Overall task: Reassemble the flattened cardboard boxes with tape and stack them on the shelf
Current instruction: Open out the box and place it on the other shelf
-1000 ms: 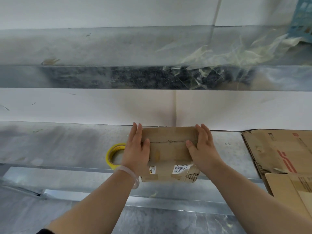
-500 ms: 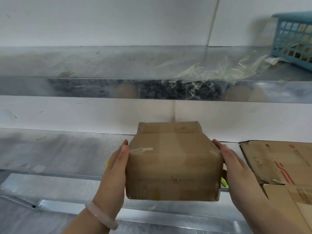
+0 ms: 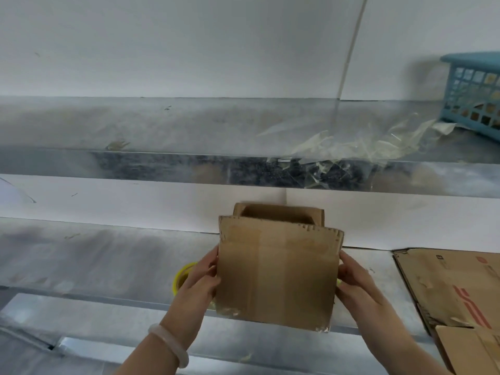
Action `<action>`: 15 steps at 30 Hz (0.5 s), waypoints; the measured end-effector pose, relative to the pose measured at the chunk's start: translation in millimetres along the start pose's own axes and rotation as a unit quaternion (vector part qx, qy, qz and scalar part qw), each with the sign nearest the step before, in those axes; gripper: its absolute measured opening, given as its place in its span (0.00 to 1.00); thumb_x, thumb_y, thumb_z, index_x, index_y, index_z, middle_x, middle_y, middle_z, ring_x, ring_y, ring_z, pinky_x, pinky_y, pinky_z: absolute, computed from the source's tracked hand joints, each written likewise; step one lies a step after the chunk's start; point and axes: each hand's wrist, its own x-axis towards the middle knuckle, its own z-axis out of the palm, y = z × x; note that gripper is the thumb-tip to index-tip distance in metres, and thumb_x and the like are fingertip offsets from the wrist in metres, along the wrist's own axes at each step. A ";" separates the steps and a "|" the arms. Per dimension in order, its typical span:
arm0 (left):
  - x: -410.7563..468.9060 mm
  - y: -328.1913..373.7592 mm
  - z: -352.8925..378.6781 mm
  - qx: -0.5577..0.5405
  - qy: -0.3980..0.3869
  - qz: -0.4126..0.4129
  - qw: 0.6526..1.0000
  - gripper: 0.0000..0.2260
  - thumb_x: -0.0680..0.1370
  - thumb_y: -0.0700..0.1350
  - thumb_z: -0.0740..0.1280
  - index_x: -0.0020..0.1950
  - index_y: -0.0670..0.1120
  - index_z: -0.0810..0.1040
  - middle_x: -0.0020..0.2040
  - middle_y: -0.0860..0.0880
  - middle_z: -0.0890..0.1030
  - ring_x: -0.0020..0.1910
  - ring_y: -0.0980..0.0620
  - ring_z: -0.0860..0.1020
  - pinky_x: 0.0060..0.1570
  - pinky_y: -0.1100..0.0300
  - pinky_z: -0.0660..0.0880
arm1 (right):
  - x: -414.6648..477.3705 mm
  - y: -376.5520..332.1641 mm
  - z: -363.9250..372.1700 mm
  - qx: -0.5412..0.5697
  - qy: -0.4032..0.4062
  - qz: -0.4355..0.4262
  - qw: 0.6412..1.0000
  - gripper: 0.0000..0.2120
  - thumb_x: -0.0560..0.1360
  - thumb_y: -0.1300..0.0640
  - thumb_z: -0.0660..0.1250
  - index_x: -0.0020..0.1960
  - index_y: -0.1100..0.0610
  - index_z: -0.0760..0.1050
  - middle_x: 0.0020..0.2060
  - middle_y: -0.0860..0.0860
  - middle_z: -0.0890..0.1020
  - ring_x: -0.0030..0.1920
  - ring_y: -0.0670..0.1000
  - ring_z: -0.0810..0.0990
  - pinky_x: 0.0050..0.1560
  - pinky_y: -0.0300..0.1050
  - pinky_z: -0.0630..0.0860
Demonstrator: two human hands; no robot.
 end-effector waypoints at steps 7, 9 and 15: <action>6.3 9.4 -9.5 -0.018 0.036 -0.098 0.994 0.18 0.79 0.54 0.60 0.58 0.41 0.77 0.53 0.41 0.83 0.53 0.42 0.81 0.55 0.44 0.78 | 7.9 -3.7 -2.9 -0.005 0.041 0.068 0.997 0.12 0.82 0.55 0.59 0.49 0.57 0.81 0.53 0.56 0.80 0.54 0.53 0.81 0.60 0.56 0.78; 11.6 26.6 -13.1 0.056 -0.020 -0.140 0.988 0.24 0.72 0.62 0.64 0.61 0.48 0.75 0.55 0.44 0.82 0.52 0.42 0.82 0.54 0.44 0.79 | 14.6 -17.2 -5.5 -0.101 0.018 0.067 0.993 0.11 0.79 0.50 0.64 0.46 0.56 0.80 0.47 0.54 0.82 0.49 0.53 0.82 0.55 0.57 0.80; 16.3 59.6 8.2 0.344 -0.108 -0.115 0.925 0.31 0.70 0.61 0.71 0.68 0.57 0.63 0.61 0.51 0.75 0.56 0.48 0.77 0.47 0.56 0.80 | 23.5 -59.2 1.0 -0.424 -0.086 0.035 0.901 0.32 0.60 0.29 0.72 0.56 0.45 0.68 0.53 0.40 0.71 0.50 0.44 0.76 0.44 0.41 0.72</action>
